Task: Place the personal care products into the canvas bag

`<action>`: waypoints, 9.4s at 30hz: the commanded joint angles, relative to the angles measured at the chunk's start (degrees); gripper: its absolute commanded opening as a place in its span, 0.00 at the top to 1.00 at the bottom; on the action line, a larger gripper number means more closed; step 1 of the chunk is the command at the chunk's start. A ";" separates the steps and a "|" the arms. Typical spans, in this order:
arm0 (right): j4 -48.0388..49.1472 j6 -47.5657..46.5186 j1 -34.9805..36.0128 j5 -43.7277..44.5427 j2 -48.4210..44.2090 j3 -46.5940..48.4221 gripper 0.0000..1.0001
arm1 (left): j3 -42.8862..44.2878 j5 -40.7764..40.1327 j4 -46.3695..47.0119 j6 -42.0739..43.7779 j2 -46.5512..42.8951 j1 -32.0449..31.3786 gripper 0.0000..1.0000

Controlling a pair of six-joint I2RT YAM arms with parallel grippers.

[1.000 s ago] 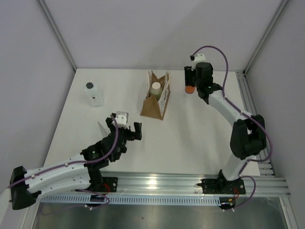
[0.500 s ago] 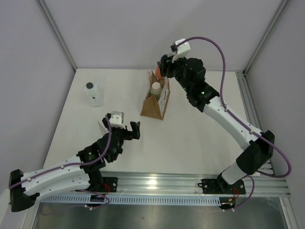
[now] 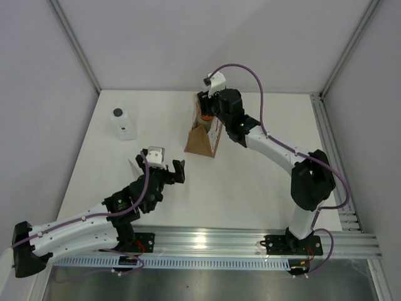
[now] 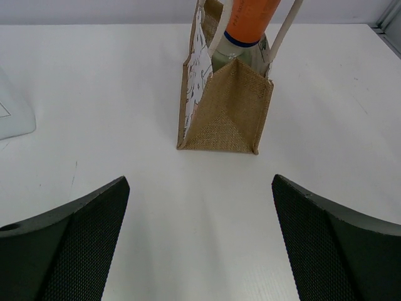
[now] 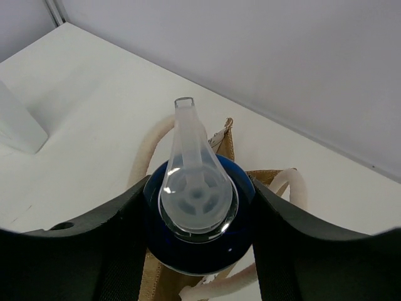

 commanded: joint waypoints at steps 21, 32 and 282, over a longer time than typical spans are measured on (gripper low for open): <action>4.43 -0.65 3.46 1.61 -8.96 -8.73 1.00 | 0.98 -0.86 1.72 -0.69 -0.48 0.34 0.01; 5.31 -2.32 3.55 8.20 -8.51 -11.19 1.00 | 0.98 -0.68 1.72 -0.69 -0.22 0.34 0.01; -18.51 21.06 30.36 12.33 -67.67 -49.52 0.01 | 51.87 29.99 -20.25 -1.12 39.44 29.26 0.12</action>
